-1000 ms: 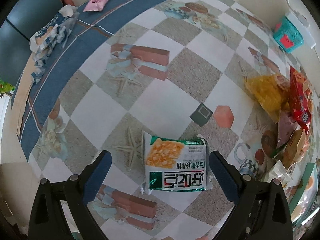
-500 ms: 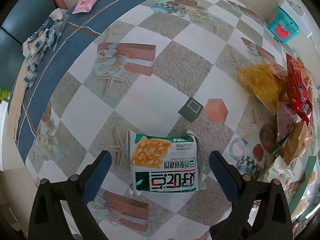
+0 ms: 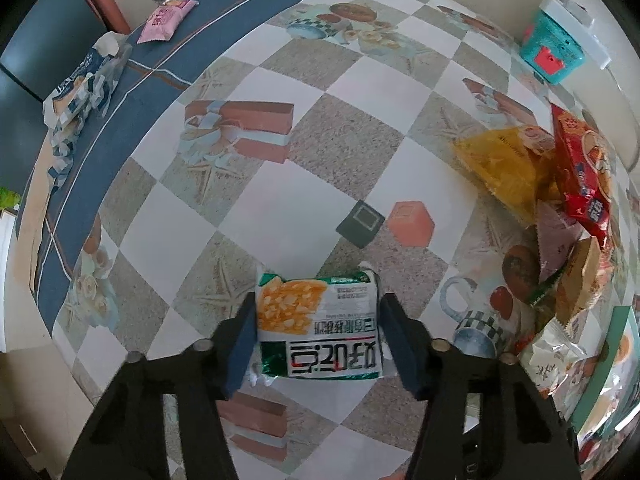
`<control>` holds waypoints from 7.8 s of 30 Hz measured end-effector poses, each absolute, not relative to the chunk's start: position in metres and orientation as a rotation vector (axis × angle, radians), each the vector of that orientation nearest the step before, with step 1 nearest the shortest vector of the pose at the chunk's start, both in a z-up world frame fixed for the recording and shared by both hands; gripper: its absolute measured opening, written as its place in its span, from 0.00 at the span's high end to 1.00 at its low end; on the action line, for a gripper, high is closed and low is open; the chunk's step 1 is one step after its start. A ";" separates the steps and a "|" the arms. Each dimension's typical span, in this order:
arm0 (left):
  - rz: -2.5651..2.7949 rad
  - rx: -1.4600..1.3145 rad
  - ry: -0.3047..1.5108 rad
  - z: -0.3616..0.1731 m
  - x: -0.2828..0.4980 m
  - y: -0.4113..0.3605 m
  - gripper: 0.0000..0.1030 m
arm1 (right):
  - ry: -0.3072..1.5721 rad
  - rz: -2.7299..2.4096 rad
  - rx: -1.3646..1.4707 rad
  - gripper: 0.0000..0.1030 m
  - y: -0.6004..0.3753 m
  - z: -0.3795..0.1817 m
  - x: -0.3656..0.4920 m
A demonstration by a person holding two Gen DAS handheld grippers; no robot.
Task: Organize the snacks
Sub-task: 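Grasp cracker pack with left tool while right tool grasps white cookie bag, then carry cracker pack and cookie bag over the tray and release both, then move both tools back toward the snack pile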
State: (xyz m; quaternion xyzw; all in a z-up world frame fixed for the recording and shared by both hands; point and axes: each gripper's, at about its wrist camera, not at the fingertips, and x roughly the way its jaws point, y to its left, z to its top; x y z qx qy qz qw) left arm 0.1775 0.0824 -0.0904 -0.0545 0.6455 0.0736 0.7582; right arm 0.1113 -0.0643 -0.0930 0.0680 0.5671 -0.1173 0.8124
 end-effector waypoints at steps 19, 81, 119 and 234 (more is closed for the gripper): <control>0.143 -0.169 1.143 0.008 0.162 0.104 0.44 | 1.007 -0.280 0.225 0.47 -0.109 -0.005 0.093; -0.461 0.165 1.007 0.085 0.049 -0.202 0.44 | 0.763 -0.831 0.626 0.47 -0.402 0.059 -0.087; -0.560 0.481 1.282 -0.063 0.004 -0.295 0.42 | 1.077 -0.752 0.716 0.46 -0.412 -0.038 -0.066; 0.290 -0.190 1.401 -0.090 0.189 0.106 0.07 | 1.204 -0.278 0.273 0.00 -0.107 -0.103 0.138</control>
